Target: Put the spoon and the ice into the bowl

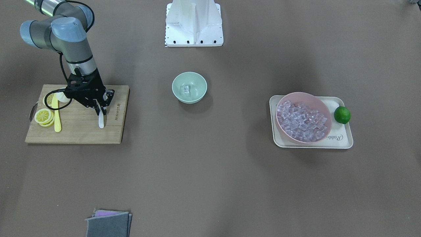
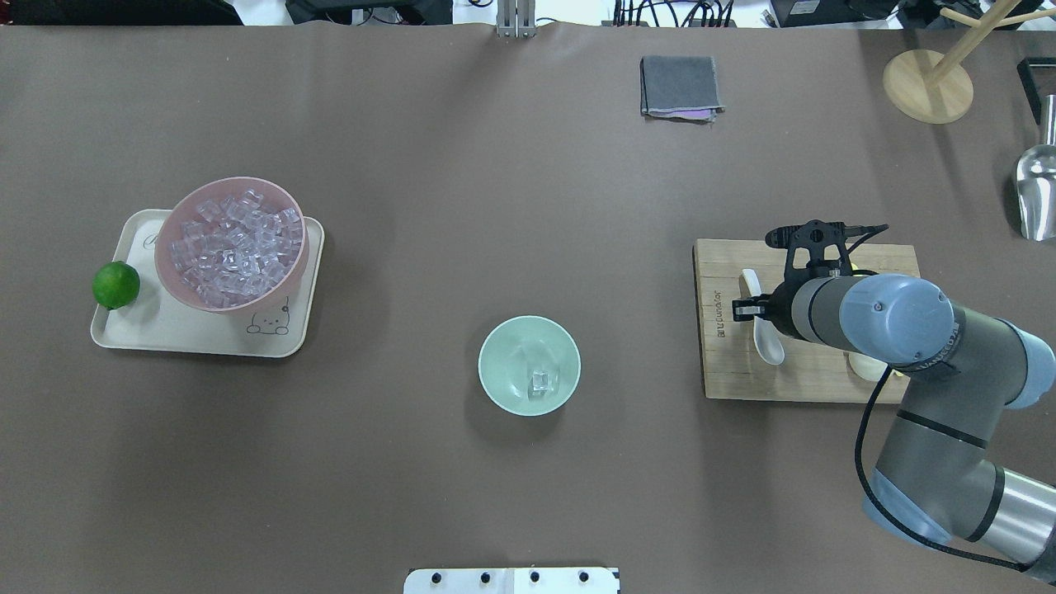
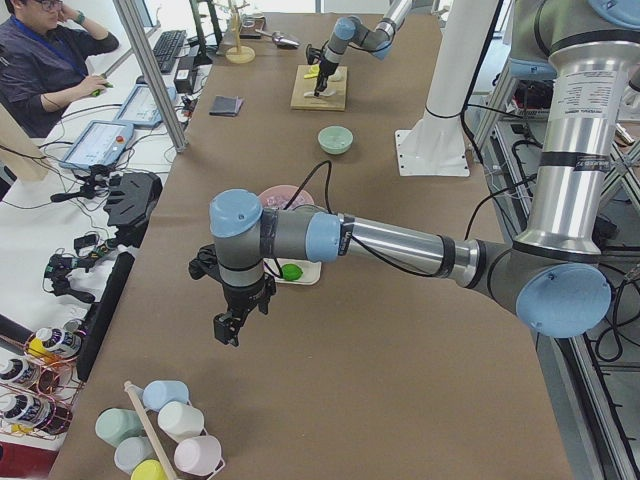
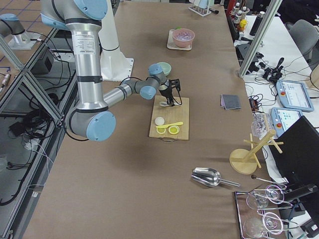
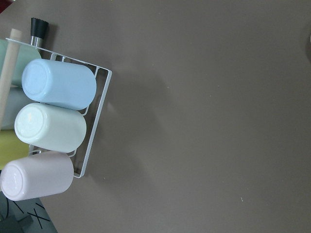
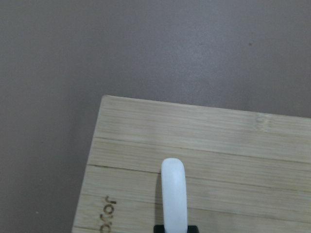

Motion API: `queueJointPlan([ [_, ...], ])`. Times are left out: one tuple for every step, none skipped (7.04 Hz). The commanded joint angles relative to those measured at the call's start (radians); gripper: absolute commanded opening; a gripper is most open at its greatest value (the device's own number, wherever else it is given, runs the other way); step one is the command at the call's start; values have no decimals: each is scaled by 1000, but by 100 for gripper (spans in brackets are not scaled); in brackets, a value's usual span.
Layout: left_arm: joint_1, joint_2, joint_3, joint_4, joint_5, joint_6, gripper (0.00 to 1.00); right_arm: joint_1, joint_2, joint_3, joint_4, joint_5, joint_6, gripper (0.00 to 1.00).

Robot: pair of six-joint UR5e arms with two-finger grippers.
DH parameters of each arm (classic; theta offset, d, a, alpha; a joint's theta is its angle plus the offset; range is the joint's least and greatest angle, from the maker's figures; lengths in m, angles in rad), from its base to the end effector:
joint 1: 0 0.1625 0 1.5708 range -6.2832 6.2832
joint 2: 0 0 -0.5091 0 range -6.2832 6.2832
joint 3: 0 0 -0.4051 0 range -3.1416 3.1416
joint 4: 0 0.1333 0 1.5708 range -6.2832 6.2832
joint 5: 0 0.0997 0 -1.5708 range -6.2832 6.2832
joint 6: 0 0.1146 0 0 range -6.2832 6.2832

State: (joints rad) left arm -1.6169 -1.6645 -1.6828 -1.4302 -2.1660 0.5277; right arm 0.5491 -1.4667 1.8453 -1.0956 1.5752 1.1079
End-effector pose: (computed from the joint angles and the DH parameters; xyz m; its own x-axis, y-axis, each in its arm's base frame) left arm -0.0943 -0.5461 0.6748 0.7392 0.5005 -0.4506 -0.3776 0.8621 0.3379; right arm -0.4265 -0.4166 0.5193 0.7333 -0.0748 0.6757 -0.2142 0.9179 0.3340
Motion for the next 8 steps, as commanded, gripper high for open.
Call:
queueJointPlan([
  [0, 0, 2, 1, 0, 0, 98, -1, 50, 11, -29, 3, 57, 0],
  [0, 0, 2, 1, 0, 0, 98, -3, 128, 17, -141, 5, 182, 0],
  [0, 11, -2, -7, 0, 0, 98, -18, 210, 32, -276, 2, 298, 0],
  [0, 12, 3, -10, 0, -1, 98, -40, 279, 46, -382, -7, 416, 0],
  [0, 12, 9, -10, 0, -3, 98, -82, 348, 45, -482, -47, 523, 0],
  [0, 15, 11, -10, 0, -3, 98, -137, 414, 42, -568, -107, 615, 0],
  [0, 26, 9, -10, 0, -5, 98, -188, 466, 38, -636, -144, 697, 0],
  [0, 26, 12, -10, 0, -5, 98, -230, 511, 34, -685, -177, 761, 0],
])
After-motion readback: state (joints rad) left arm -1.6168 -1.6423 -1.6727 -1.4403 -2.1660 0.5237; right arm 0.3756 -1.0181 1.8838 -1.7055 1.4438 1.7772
